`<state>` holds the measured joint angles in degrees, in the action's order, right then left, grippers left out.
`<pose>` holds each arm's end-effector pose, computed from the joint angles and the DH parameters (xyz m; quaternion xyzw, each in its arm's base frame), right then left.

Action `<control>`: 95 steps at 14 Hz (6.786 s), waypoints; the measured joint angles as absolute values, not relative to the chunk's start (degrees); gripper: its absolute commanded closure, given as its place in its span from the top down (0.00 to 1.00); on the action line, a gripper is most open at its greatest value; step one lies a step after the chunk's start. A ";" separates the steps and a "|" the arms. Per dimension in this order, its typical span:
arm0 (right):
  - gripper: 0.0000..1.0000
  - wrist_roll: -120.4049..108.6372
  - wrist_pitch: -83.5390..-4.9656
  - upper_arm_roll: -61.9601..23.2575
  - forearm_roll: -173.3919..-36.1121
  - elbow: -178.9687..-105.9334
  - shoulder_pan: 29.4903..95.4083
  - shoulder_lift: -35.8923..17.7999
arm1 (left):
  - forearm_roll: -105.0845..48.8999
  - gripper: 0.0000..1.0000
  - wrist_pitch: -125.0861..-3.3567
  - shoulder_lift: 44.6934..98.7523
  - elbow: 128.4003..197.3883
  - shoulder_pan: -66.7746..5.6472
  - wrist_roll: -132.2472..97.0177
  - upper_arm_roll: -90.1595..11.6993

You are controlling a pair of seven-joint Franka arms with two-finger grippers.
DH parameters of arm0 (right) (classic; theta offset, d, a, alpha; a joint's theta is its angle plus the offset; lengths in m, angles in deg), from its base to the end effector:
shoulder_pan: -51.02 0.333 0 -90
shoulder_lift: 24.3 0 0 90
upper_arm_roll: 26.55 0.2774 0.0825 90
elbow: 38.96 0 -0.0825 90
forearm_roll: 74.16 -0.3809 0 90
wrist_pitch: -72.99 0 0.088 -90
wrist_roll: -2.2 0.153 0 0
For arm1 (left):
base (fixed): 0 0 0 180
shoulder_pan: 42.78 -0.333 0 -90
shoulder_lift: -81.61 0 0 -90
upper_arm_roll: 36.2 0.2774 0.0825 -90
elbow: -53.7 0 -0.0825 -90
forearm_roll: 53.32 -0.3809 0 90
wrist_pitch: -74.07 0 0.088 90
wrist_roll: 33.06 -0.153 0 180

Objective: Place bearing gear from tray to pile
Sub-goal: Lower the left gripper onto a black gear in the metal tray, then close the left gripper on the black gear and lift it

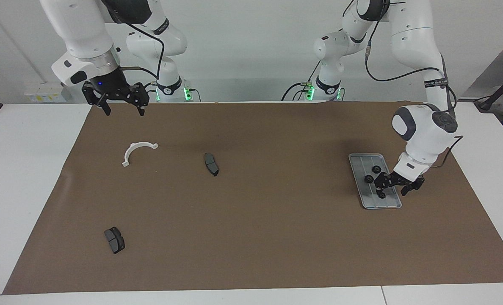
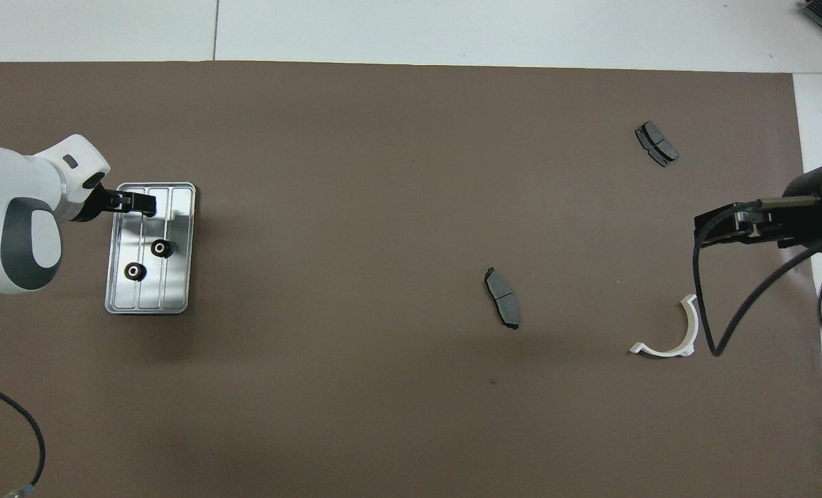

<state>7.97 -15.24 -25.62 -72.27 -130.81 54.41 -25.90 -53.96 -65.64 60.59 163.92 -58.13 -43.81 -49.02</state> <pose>0.5374 0.0355 0.5375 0.9996 -0.0129 -0.0161 0.0182 0.6270 0.0297 0.2404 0.9942 -0.0651 0.0819 0.0259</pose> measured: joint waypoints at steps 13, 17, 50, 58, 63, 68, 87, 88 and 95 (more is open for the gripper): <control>1.00 7.97 -15.24 -25.62 -72.27 -130.81 54.41 -25.90 | -53.99 0.35 -65.83 58.88 163.96 -57.29 -39.05 -49.09; 1.00 7.97 -15.24 -25.62 -72.27 -130.81 54.41 -25.90 | -54.02 0.30 -65.82 58.90 163.91 -57.30 -38.77 -48.95; 1.00 7.97 -15.24 -25.63 -72.27 -130.81 54.41 -25.90 | -55.95 0.33 -62.11 59.70 164.30 -57.28 -38.62 -48.97; 1.00 7.97 -15.24 -25.63 -72.27 -130.81 54.41 -25.90 | -56.19 0.38 -63.62 59.55 164.44 -57.19 -38.59 -49.00; 1.00 7.97 -15.24 -25.63 -72.27 -130.81 54.41 -25.90 | -56.47 0.37 -65.19 59.32 164.46 -57.04 -38.59 -49.00; 1.00 7.97 -15.24 -25.63 -72.27 -130.81 54.41 -25.90 | -56.81 0.31 -65.69 59.25 164.46 -56.75 -38.59 -48.97; 1.00 7.97 -15.24 -25.63 -72.27 -130.81 54.41 -25.90 | -57.74 0.32 -65.44 59.30 164.49 -56.64 -38.54 -48.85; 1.00 7.97 -15.24 -25.63 -72.27 -130.81 54.41 -25.90 | -57.74 0.30 -65.42 59.31 164.49 -56.63 -38.54 -48.87; 1.00 7.97 -15.24 -25.63 -72.27 -130.81 54.41 -25.90 | -57.75 0.20 -65.23 59.37 164.47 -56.58 -38.46 -48.97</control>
